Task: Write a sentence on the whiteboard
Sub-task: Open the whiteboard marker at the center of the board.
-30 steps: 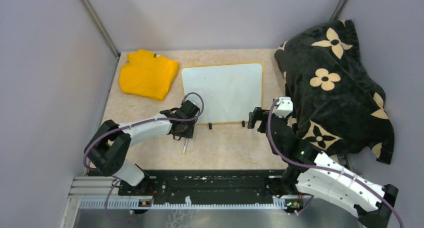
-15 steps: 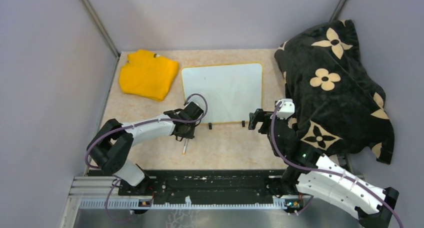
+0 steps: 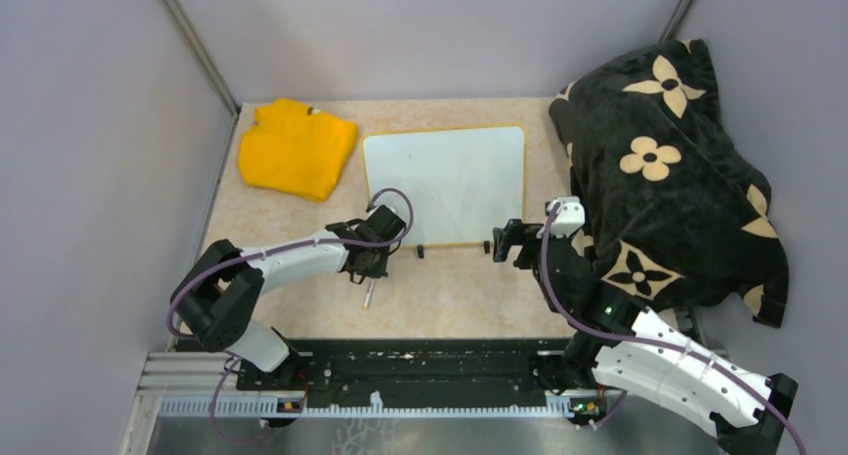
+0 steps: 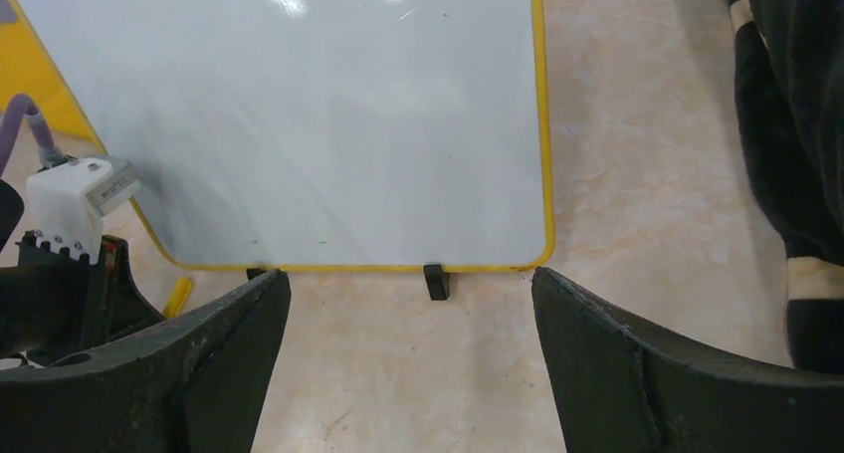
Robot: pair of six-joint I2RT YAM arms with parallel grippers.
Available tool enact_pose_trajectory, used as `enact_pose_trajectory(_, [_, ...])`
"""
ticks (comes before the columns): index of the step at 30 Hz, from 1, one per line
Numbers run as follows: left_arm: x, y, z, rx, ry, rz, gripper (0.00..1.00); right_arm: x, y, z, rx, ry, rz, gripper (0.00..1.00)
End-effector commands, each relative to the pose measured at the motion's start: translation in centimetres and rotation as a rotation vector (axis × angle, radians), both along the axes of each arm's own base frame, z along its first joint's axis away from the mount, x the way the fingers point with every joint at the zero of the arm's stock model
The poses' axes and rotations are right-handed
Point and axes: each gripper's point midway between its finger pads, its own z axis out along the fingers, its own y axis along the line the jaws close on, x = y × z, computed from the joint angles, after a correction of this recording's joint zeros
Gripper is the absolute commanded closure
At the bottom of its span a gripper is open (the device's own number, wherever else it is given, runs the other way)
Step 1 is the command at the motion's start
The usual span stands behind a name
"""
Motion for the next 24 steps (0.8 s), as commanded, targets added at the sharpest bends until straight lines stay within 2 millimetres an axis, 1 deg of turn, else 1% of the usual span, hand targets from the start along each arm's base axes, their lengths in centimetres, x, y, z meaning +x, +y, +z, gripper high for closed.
enact_pose_trajectory(1, [-1.4,1.3,0.4,0.036,0.025,0.003,0.95,0.0,1.1,1.2,0.056,-0.037,0.043,0.1])
enact_pose_trajectory(2, [-1.3,1.3,0.9,0.031,0.016,0.003,0.99,0.0,1.1,1.3,0.066,-0.038,0.041,0.1])
enact_pose_trajectory(3, [-1.3,1.4,1.2,0.028,0.011,0.003,1.0,0.0,1.1,1.4,0.075,-0.039,0.039,0.1])
enact_pose_trajectory(6, [-1.7,1.3,2.7,-0.008,-0.001,0.003,1.0,-0.3,1.1,1.7,0.096,-0.051,0.053,0.1])
enact_pose_trajectory(9, [-2.5,1.0,4.0,-0.067,0.002,-0.005,1.0,-0.5,1.3,1.8,0.113,-0.067,0.073,0.1])
enact_pose_trajectory(12, [-3.5,0.7,5.8,-0.135,0.002,-0.023,1.0,-0.6,1.3,2.1,0.129,-0.078,0.081,0.1])
enact_pose_trajectory(15, [-4.0,0.2,8.5,-0.211,-0.025,-0.05,1.0,-0.8,1.7,2.3,0.123,-0.081,0.114,0.1])
enact_pose_trajectory(18, [-3.9,-0.8,12.0,-0.307,-0.092,-0.094,1.0,-0.9,2.2,2.8,0.127,-0.083,0.139,0.1])
enact_pose_trajectory(21, [-2.9,-2.1,15.3,-0.414,-0.22,-0.154,1.0,-1.0,2.8,3.7,0.156,-0.093,0.159,0.1])
enact_pose_trajectory(24, [-1.5,-3.6,19.1,-0.523,-0.361,-0.203,1.0,-1.3,3.8,5.1,0.21,-0.108,0.207,0.1])
